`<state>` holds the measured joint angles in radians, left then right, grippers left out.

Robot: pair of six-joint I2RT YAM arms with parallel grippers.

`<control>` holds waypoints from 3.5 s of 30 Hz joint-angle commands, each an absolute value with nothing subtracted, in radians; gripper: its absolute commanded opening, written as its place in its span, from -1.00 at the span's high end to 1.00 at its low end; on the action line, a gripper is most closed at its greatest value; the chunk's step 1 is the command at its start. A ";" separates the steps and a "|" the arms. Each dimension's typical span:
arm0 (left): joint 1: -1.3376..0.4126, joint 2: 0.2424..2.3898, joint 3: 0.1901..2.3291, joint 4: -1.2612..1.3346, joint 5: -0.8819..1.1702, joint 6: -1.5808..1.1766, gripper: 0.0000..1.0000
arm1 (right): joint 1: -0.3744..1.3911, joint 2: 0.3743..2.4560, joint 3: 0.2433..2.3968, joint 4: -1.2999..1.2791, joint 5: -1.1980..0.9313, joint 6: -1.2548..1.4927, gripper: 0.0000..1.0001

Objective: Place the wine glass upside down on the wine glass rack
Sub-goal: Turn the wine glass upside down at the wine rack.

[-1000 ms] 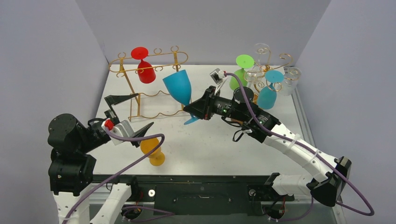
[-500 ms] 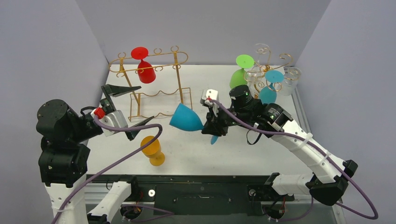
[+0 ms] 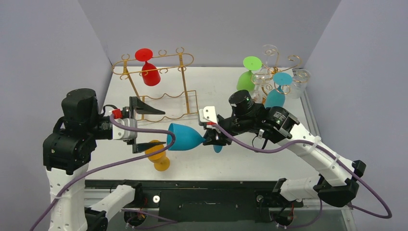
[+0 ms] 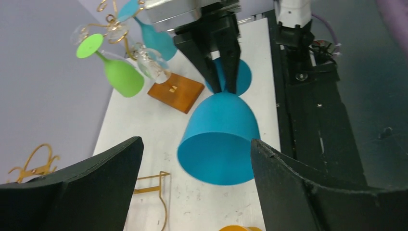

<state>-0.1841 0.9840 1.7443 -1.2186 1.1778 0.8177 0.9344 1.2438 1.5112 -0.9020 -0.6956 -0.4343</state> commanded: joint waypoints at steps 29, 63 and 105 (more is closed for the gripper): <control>-0.291 0.877 1.659 -1.249 1.052 0.924 -0.66 | 1.043 1.292 1.672 -1.046 -0.682 -0.645 0.83; -0.291 0.687 1.281 -0.727 0.853 0.887 1.00 | 1.114 1.321 1.734 -0.617 -0.397 -0.331 -0.16; -0.291 0.566 1.138 -0.411 0.681 1.091 -0.49 | 0.938 1.447 1.826 -0.401 -0.072 -0.184 1.00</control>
